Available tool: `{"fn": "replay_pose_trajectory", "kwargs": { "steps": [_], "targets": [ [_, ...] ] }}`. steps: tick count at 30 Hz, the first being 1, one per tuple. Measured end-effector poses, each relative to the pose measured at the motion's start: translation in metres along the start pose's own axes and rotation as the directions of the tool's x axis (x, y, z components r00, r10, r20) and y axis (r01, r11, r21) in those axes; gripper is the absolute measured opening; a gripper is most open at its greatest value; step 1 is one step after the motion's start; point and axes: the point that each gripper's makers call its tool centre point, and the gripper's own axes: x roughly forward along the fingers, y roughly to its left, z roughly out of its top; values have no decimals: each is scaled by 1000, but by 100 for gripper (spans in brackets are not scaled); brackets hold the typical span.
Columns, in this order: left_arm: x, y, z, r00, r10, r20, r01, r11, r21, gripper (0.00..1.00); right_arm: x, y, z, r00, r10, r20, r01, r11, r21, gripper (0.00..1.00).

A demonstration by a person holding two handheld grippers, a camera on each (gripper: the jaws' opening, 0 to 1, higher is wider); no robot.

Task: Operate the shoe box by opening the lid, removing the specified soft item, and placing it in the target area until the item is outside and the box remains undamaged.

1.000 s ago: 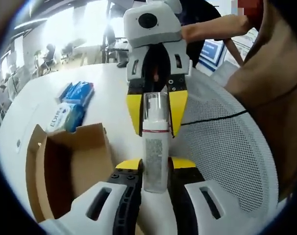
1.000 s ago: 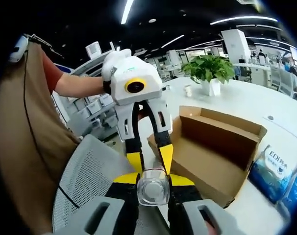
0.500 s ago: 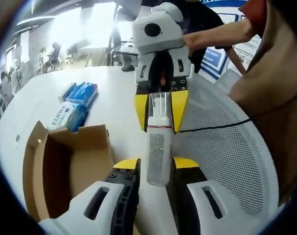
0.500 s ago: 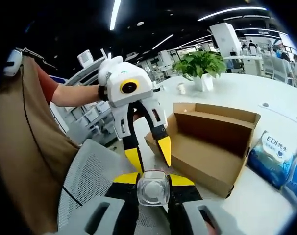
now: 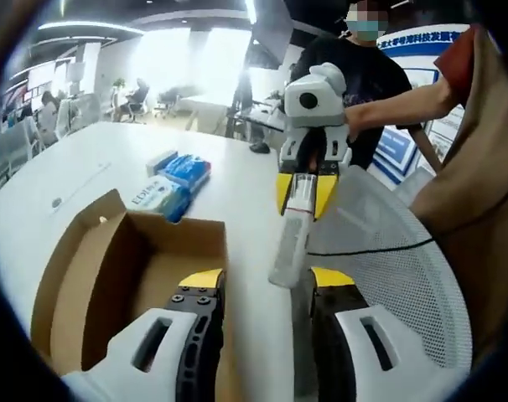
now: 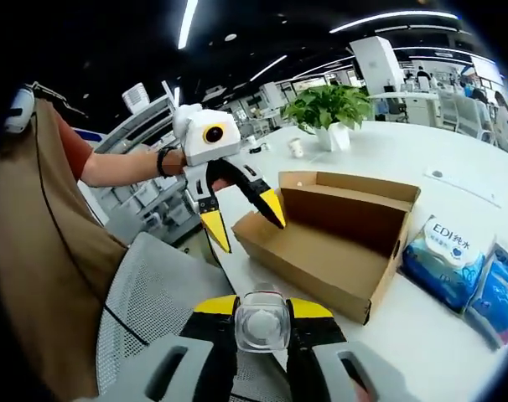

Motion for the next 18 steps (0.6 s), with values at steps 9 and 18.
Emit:
{"fn": "replay_pose_trajectory", "kwargs": {
  "steps": [9,18],
  "targets": [
    [-23,26,-12,983,155,103,-139,980,-144,54,-17,-16,8,999,-31,-23,31,999,-24,17],
    [-41,26,-29,964,229,133,-194,953,-233,55,-36,-40,26,997,-65,-37,63,997,-54,17]
  ]
}}
